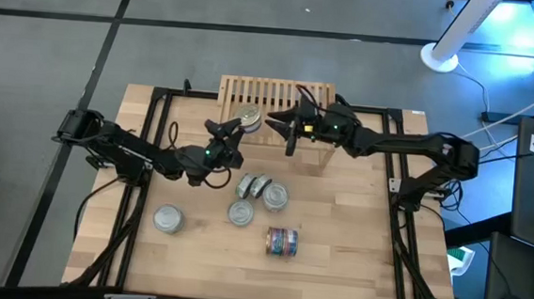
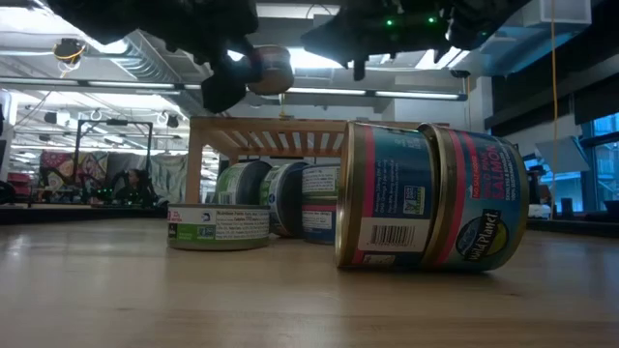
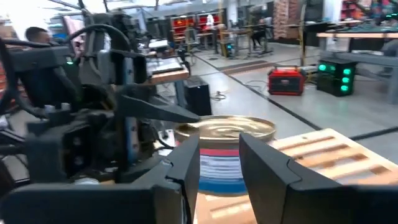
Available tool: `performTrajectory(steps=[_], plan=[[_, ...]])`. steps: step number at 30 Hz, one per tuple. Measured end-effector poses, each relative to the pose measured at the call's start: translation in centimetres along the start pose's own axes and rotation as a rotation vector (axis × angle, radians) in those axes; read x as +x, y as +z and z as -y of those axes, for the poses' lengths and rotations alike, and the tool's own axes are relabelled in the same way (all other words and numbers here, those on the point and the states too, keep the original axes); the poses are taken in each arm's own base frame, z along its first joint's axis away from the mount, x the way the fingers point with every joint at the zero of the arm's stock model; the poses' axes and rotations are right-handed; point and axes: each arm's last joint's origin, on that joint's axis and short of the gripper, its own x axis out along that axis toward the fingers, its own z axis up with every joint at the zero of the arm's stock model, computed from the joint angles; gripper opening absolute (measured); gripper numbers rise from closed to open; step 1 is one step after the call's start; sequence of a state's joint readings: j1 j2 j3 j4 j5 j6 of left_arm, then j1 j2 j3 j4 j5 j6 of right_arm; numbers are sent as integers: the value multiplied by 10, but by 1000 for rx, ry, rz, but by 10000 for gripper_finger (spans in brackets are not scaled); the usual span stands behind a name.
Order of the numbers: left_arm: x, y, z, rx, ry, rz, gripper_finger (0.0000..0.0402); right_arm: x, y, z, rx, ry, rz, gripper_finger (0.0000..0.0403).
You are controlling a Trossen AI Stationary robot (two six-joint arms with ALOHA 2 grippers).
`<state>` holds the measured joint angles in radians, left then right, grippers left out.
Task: Stack canned seafood by type on shelf
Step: Put the blue-pink tuna can on the shelf
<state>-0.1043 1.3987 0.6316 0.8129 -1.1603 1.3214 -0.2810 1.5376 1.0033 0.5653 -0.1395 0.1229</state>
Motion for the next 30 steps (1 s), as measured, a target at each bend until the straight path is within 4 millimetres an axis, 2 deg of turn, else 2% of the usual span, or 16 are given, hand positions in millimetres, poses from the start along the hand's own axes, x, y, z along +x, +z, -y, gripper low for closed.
performTrajectory(steps=[8, 18, 25, 30], plan=[[2, 10, -1, 130, -82, -57, 208, 7, 0, -13, 0, 61, -13, 115], [2, 6, 8, 151, -146, -71, 208, 11, -15, -20, -20, -25, -94, 115], [2, 4, 10, 70, -163, -72, 210, 19, -31, -18, -16, -30, -136, 115], [3, 4, 9, -29, -156, -85, 235, 21, -34, -17, -15, -29, -142, 115]])
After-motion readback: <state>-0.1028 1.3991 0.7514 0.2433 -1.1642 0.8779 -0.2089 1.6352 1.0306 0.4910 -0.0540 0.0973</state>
